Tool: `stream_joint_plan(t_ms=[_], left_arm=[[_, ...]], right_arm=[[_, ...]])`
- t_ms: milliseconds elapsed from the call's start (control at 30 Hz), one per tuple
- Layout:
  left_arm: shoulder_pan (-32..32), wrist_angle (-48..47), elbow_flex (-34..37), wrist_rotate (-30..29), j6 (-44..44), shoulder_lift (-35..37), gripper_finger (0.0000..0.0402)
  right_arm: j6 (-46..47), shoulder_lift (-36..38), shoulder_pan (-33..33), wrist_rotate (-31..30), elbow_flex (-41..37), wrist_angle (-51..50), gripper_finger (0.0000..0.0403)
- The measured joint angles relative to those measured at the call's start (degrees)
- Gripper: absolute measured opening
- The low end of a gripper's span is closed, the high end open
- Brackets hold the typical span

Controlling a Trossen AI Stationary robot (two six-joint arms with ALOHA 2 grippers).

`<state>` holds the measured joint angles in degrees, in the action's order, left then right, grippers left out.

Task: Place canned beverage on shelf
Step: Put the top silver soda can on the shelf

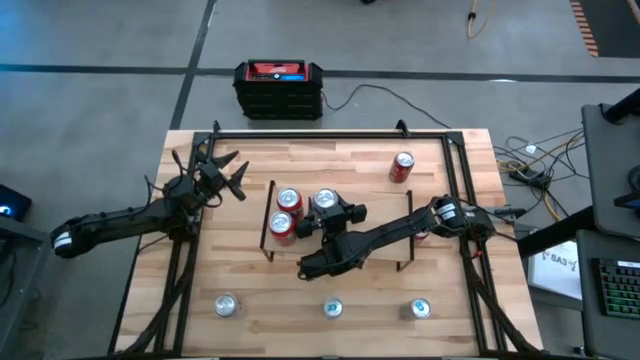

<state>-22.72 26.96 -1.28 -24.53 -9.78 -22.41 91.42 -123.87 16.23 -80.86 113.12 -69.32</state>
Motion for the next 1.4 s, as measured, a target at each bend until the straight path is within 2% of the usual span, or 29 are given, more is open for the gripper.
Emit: stream_joint_plan(t_ms=[267,1133,1400], left_arm=[[0.00,0.00,0.00,0.00,0.00,-0.01,0.0195],[0.00,0.00,0.00,0.02,0.00,-0.01,0.0195],[0.00,0.00,0.00,0.00,0.00,-0.02,0.0195]], right_arm=[[0.04,0.02,0.54,0.28,0.00,0.07,0.0368],[0.08,0.11,3.76,-0.15,-0.02,-1.26,0.0370],[4.89,0.13,5.13,-0.16,-0.09,-4.87,0.0370]])
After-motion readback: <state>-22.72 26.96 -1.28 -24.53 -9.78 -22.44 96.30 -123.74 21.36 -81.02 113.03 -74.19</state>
